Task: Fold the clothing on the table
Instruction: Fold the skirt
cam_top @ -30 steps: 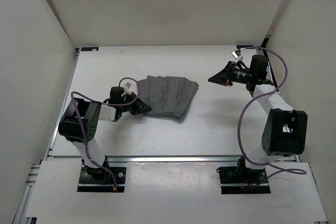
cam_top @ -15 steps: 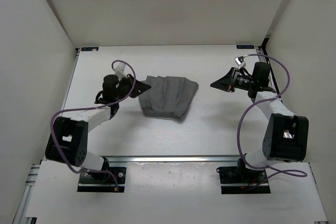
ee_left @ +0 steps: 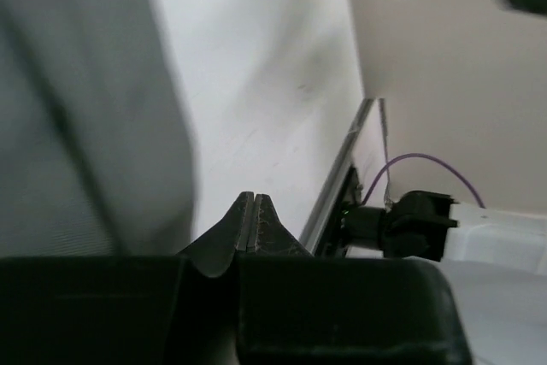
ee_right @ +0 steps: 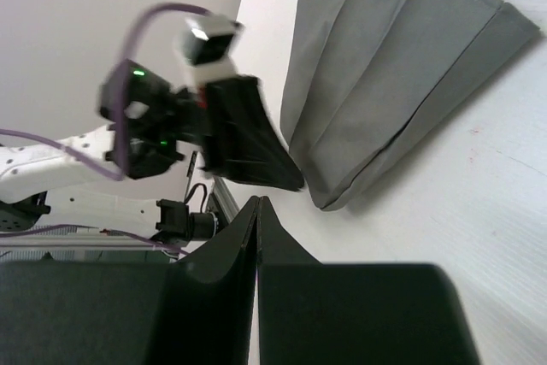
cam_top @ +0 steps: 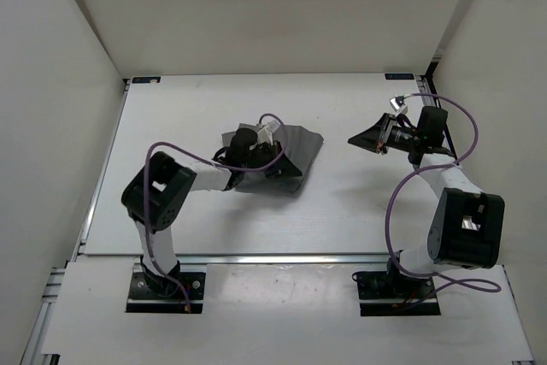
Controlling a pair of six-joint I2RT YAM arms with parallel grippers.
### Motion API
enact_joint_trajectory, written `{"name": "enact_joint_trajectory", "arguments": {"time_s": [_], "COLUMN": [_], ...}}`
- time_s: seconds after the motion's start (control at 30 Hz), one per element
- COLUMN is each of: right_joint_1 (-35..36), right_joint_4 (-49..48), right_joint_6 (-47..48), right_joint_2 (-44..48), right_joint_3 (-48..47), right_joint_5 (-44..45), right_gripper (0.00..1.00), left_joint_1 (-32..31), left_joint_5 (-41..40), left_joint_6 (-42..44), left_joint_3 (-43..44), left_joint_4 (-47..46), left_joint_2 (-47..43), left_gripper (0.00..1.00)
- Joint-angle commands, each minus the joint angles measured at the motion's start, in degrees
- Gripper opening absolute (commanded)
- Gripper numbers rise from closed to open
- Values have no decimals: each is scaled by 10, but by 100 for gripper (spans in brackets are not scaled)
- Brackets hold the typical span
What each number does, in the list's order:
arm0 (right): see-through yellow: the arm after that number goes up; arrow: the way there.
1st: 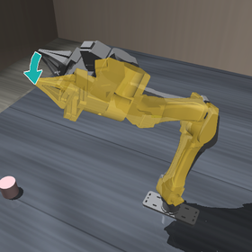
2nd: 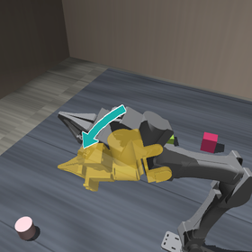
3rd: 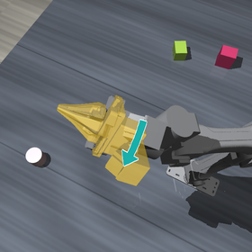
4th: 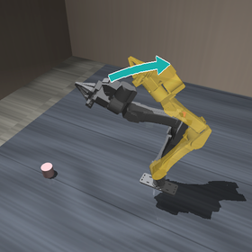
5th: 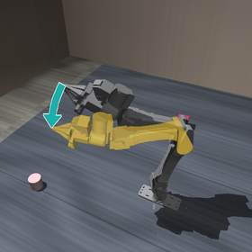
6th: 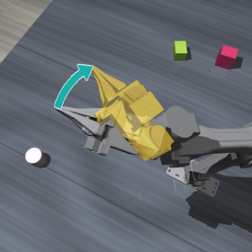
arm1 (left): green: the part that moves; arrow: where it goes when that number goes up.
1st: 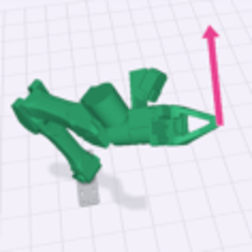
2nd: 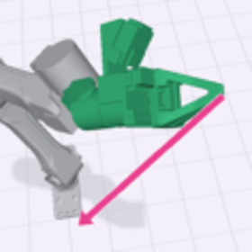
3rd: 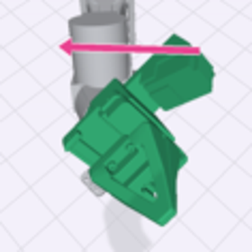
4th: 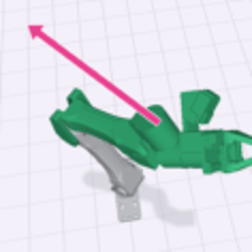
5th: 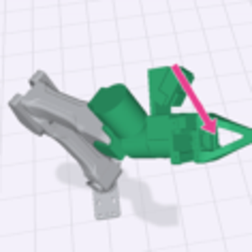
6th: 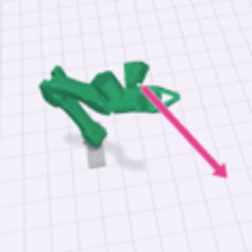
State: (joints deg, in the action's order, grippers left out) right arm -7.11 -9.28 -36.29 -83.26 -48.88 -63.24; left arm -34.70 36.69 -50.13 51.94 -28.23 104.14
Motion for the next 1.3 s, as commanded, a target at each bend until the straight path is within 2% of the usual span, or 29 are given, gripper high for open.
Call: {"name": "enact_joint_trajectory", "arguments": {"time_s": [0.0, 0.13, 0.3, 0.37, 0.4, 0.43, 0.47, 0.53, 0.6, 0.63, 0.67, 0.77, 0.9, 1.03, 1.13, 1.27], "right_joint_1": [-14, -20, -31, -33, -34, -34, -33, -31, -28, -19, -11, 17, 33, 46, 68, 103], "right_joint_4": [-8, 4, 1, -12, -15, -14, -1, 25, 92, 164, 197, 225, 240, 229, 232, 247], "right_joint_6": [8, 10, -1, -5, -7, 5, 13, 58, 132, 194, 242, 295, 305, 304, 327, 356], "right_joint_2": [9, 10, 10, 8, 6, 6, 6, 5, 16, 27, 31, 64, 103, 132, 153, 181], "right_joint_3": [-22, -34, -39, -36, -40, -45, -48, -55, -65, -80, -81, -53, -3, 39, 52, 55], "right_joint_5": [-11, -10, -23, -34, -40, -43, -45, -30, 32, 97, 153, 207, 230, 251, 271, 317], "right_gripper": [0, 0, 0, 0, 0, 1, 0, 0, 0, 0, 0, 4, 7, 8, 8, 9], "left_joint_1": [2, 8, 28, 28, 32, 32, 45, 64, 105, 117, 132, 163, 236, 310, 304, 312], "left_joint_5": [24, 2, -6, -33, -41, -65, -90, -102, -113, -122, -140, -184, -194, -240, -311, -308], "left_joint_6": [-16, -6, -1, 23, 51, 85, 93, 87, 83, 96, 103, 129, 165, 243, 263, 274], "left_joint_3": [-14, -38, -19, 2, 29, 50, 81, 97, 111, 115, 124, 129, 72, -7, -48, -72], "left_joint_4": [-32, -63, -43, 13, 39, 103, 157, 206, 282, 322, 379, 508, 634, 740, 780, 800], "left_joint_2": [40, 86, 76, 13, -6, -45, -80, -129, -194, -210, -244, -319, -428, -529, -588, -619], "left_gripper": [2, 8, 12, 27, 53, 78, 98, 99, 98, 99, 99, 99, 99, 98, 98, 99]}}
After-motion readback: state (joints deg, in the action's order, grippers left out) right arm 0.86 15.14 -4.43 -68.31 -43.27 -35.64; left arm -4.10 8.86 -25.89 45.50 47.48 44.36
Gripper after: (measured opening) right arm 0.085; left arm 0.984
